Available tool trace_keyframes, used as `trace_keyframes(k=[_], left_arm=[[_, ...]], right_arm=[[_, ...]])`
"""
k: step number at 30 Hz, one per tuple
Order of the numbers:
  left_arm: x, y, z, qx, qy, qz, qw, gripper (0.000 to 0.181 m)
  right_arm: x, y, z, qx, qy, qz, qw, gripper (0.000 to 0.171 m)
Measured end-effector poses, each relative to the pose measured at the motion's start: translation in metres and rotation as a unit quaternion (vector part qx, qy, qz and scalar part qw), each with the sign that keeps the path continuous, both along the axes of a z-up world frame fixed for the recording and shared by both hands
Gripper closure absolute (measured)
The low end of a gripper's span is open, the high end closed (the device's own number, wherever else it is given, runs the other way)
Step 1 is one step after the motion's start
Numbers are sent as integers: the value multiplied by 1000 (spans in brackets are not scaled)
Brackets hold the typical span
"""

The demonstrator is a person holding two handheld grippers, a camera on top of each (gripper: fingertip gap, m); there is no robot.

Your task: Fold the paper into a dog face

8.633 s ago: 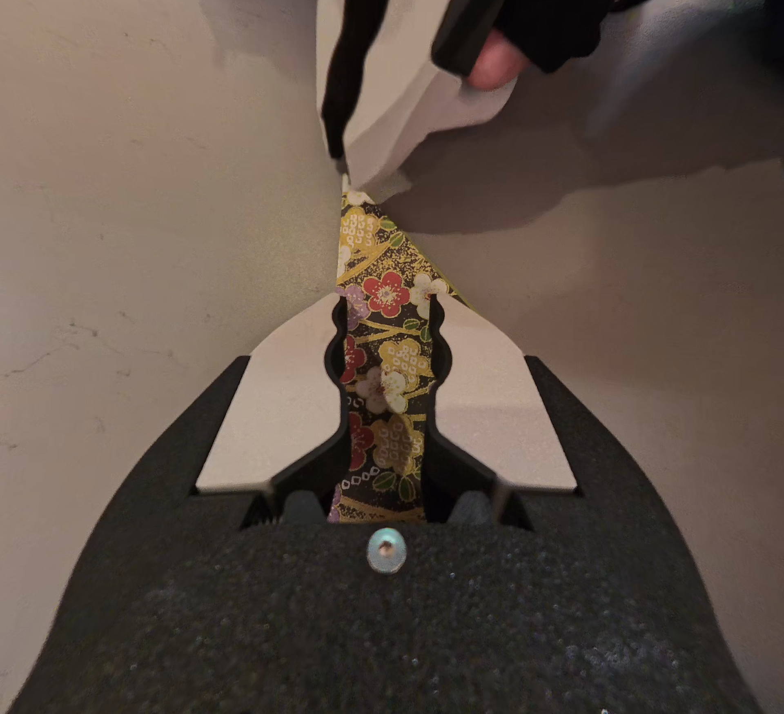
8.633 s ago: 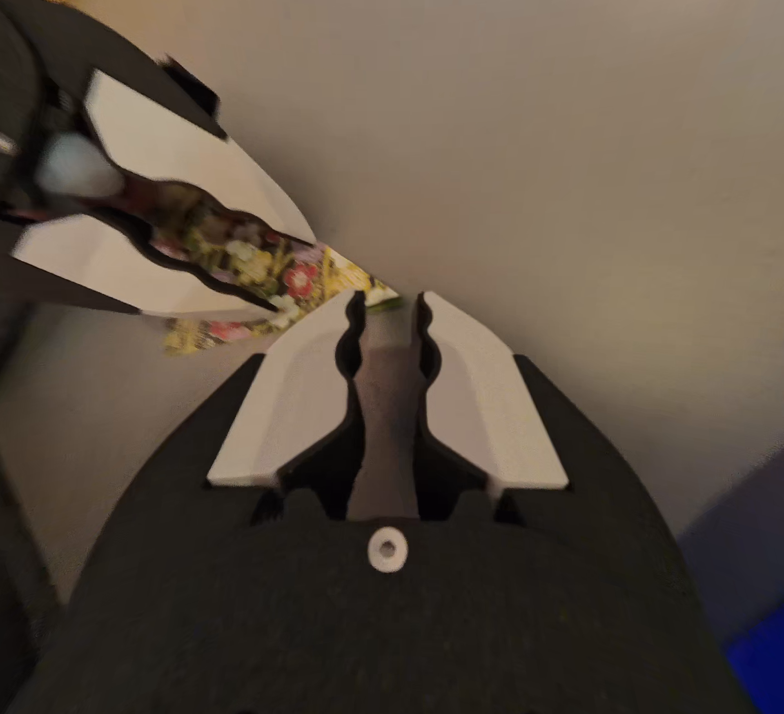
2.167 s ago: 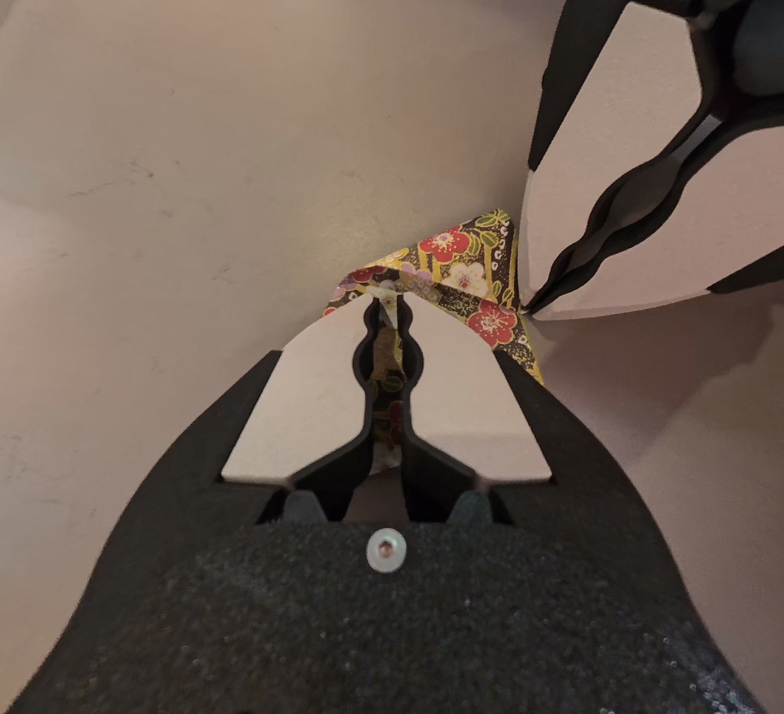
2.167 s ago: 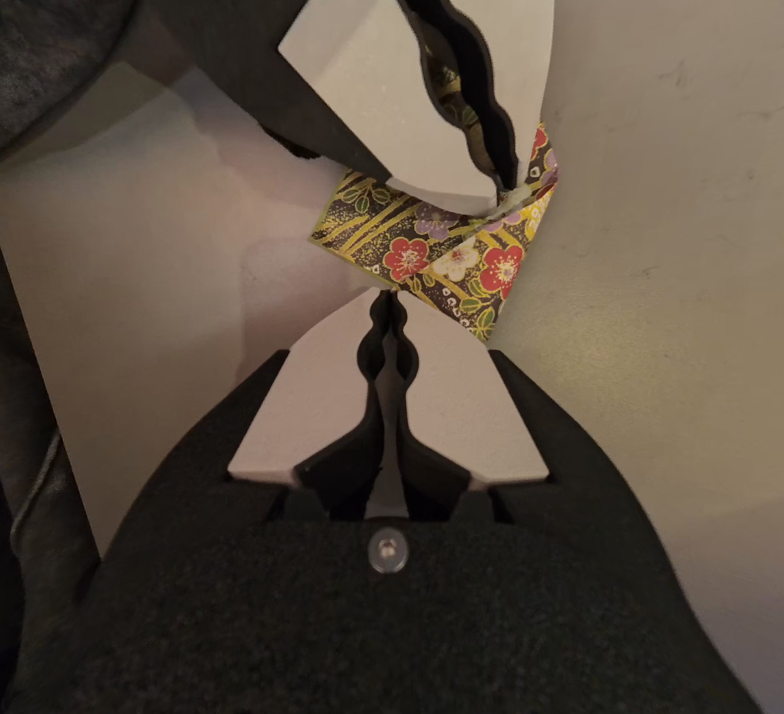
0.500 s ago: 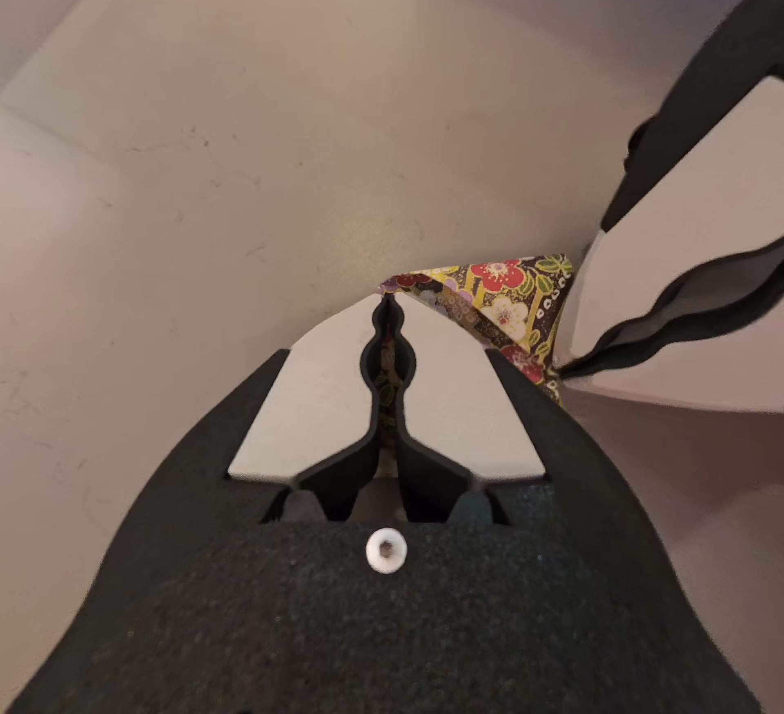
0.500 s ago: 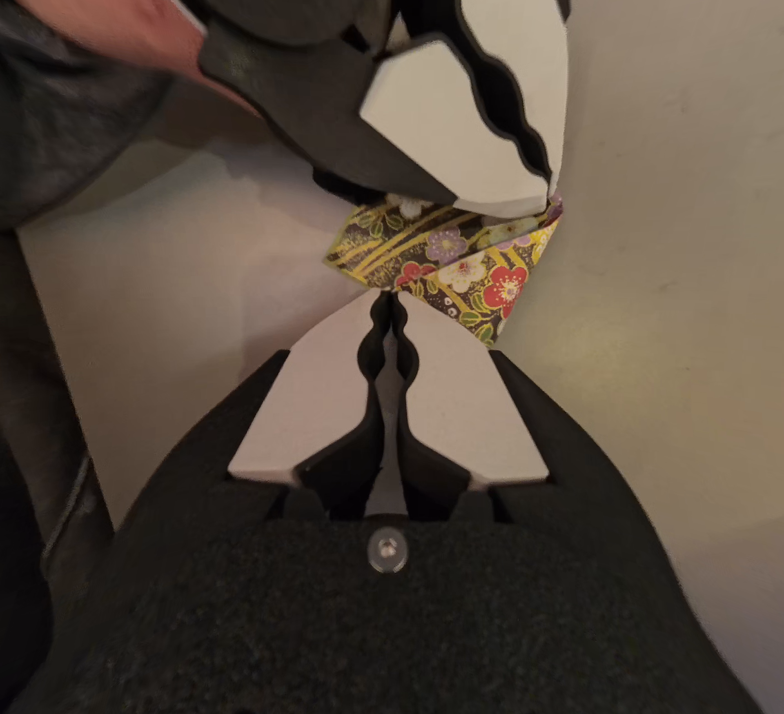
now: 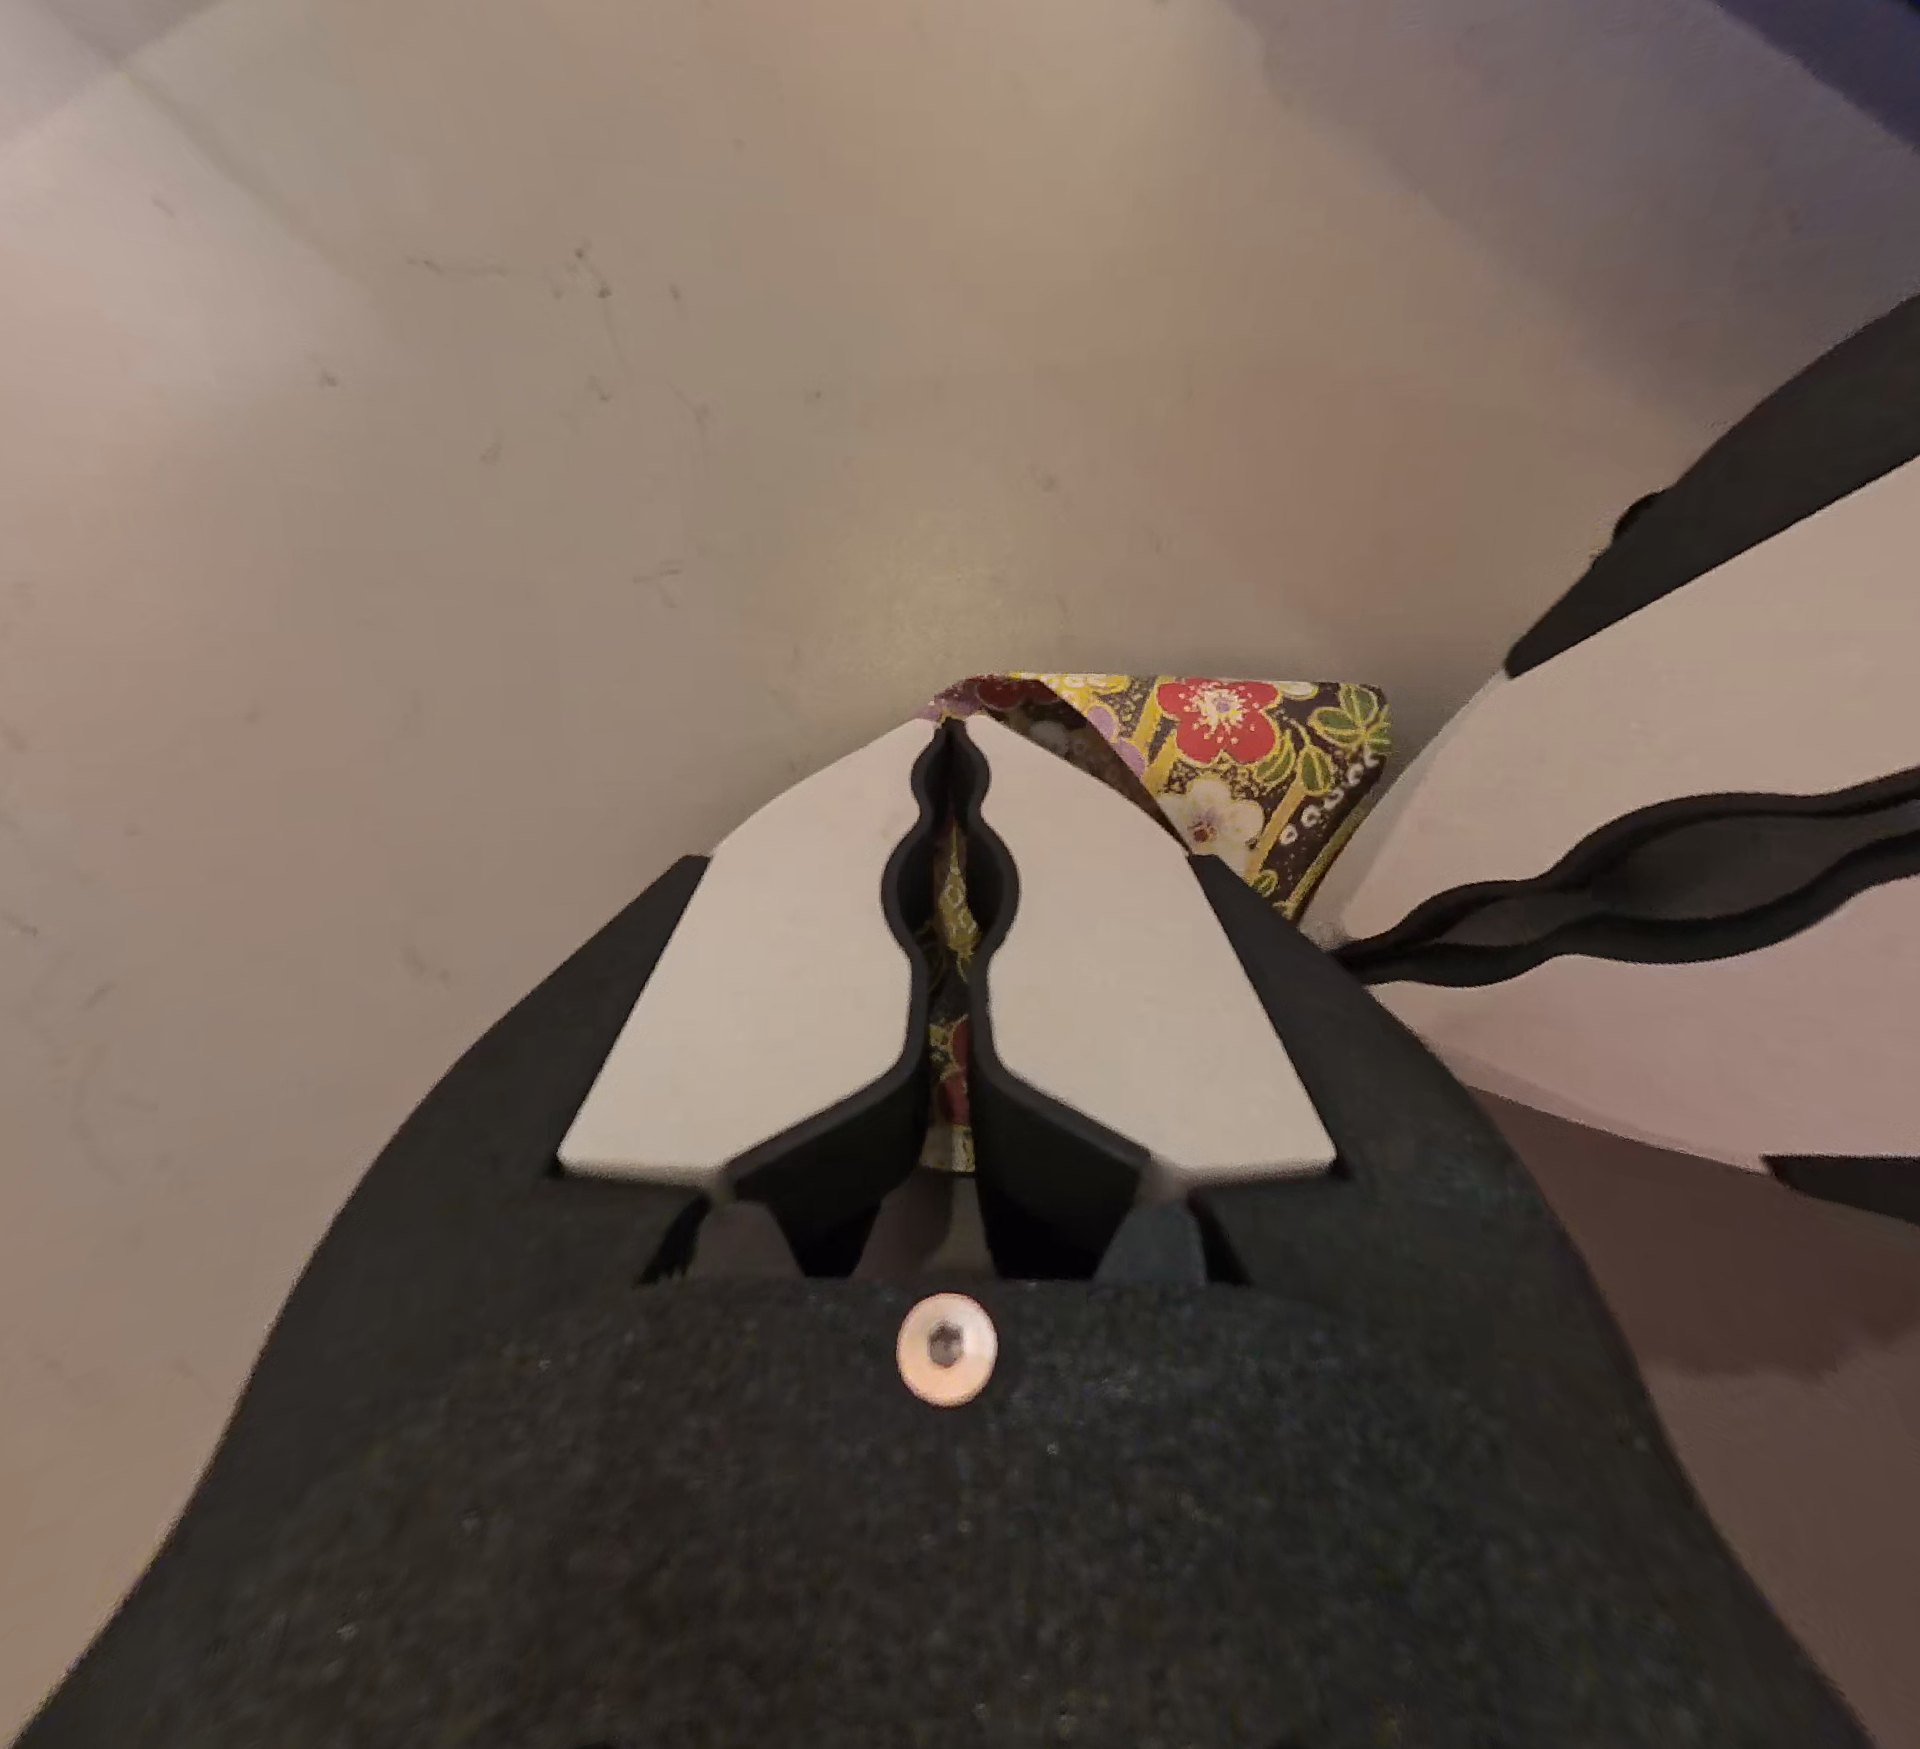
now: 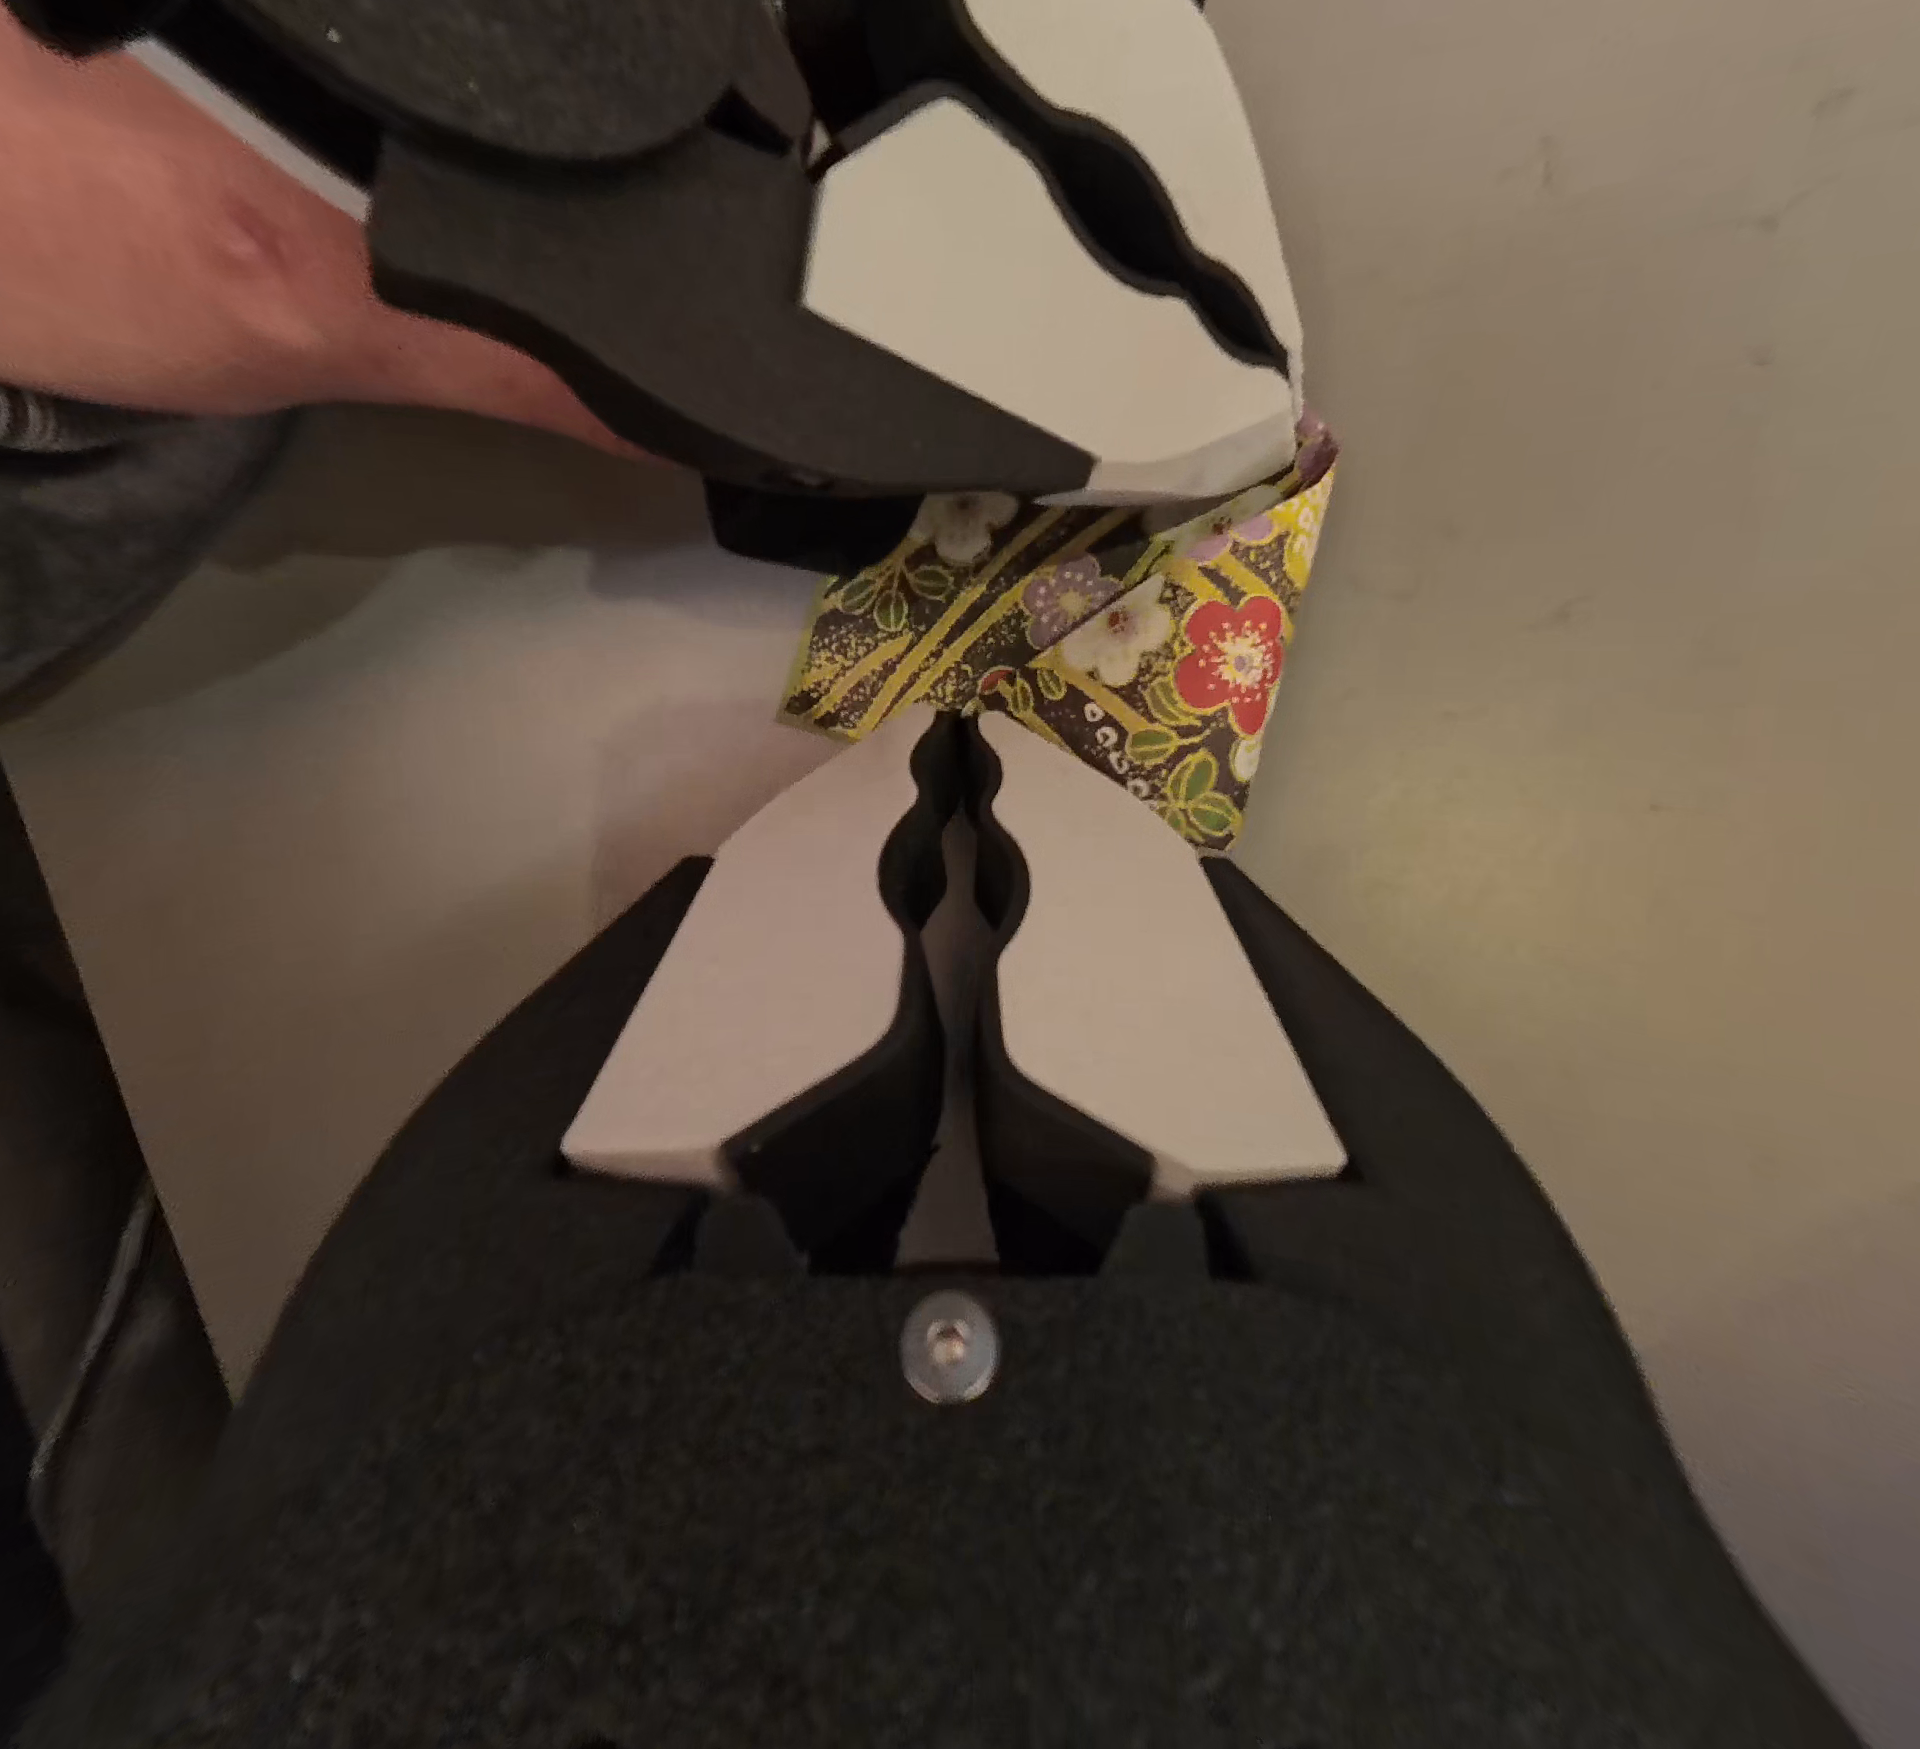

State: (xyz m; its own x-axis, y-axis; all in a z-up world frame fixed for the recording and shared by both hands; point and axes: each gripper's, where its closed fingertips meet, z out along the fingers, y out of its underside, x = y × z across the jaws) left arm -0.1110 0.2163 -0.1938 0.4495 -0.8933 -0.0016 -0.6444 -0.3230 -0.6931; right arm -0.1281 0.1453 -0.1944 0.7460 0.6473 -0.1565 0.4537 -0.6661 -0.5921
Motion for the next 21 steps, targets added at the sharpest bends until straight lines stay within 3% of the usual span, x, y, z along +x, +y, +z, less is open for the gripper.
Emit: trace_keyframes(k=[6,8,15,21], left_arm=[[0,-4,4,6,4,-66,998,180],[-1,0,10,27,10,-94,995,172],[3,2,10,85,51,-235,967,166],[11,3,2,82,64,-280,954,166]], right_arm=[[1,0,-1,12,-12,15,1000,171],[1,0,0,13,-5,16,1000,171],[1,0,-1,7,-11,19,1000,171],[1,-1,-1,3,-11,18,1000,171]])
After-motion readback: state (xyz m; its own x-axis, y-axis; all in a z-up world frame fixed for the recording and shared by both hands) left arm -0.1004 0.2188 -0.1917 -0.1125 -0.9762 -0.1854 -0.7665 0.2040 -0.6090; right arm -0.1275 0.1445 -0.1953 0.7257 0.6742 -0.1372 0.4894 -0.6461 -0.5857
